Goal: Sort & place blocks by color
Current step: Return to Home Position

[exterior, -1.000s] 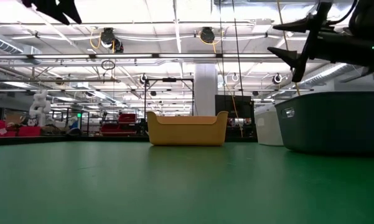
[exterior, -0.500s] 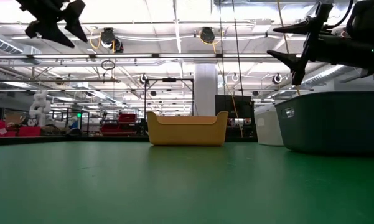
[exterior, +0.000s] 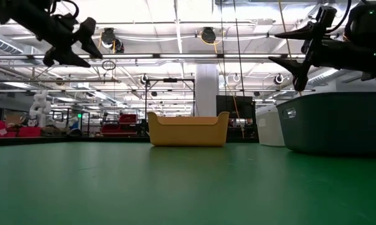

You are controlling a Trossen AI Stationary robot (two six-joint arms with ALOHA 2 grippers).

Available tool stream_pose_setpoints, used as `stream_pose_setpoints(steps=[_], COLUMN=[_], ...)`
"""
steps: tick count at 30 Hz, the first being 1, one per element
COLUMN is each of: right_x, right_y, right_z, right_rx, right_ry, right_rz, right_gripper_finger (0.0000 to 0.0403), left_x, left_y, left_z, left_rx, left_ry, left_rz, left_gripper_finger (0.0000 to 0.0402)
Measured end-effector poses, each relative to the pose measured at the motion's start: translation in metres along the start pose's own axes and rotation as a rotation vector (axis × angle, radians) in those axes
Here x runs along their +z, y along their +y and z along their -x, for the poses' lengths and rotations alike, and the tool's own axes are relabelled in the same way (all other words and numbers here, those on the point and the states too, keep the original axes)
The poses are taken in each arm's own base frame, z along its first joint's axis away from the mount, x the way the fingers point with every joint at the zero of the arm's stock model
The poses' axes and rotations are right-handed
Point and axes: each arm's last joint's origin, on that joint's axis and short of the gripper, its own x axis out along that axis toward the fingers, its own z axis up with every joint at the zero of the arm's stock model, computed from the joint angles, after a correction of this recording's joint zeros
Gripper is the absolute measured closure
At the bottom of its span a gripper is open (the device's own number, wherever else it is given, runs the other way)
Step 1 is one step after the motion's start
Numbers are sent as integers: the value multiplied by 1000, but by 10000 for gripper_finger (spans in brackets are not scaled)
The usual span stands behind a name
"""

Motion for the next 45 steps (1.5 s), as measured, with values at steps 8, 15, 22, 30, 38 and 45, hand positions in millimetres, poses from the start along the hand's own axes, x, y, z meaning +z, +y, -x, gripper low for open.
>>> stream_pose_setpoints(steps=[8,15,22,30,38,45], right_x=[-1,-1,-4,-6,-10,-15], right_y=[-3,-3,-5,-8,-13,-18], right_z=[1,1,1,1,2,3], right_rx=[-15,-14,-16,-20,-51,-93], right_ry=[35,36,79,117,163,220], right_rz=[31,119,194,288,373,415], right_gripper_finger=[167,167,167,167,167,167], left_x=[-32,-59,-78,-92,-106,-111], left_y=[6,15,22,27,32,34], left_z=[-18,-26,-29,-28,-29,-29], left_rx=[-109,-169,-241,-329,-358,-357], left_ry=[-56,-112,-116,-114,-86,-31], left_rz=[27,52,63,60,38,21], left_gripper_finger=[146,146,146,146,146,146])
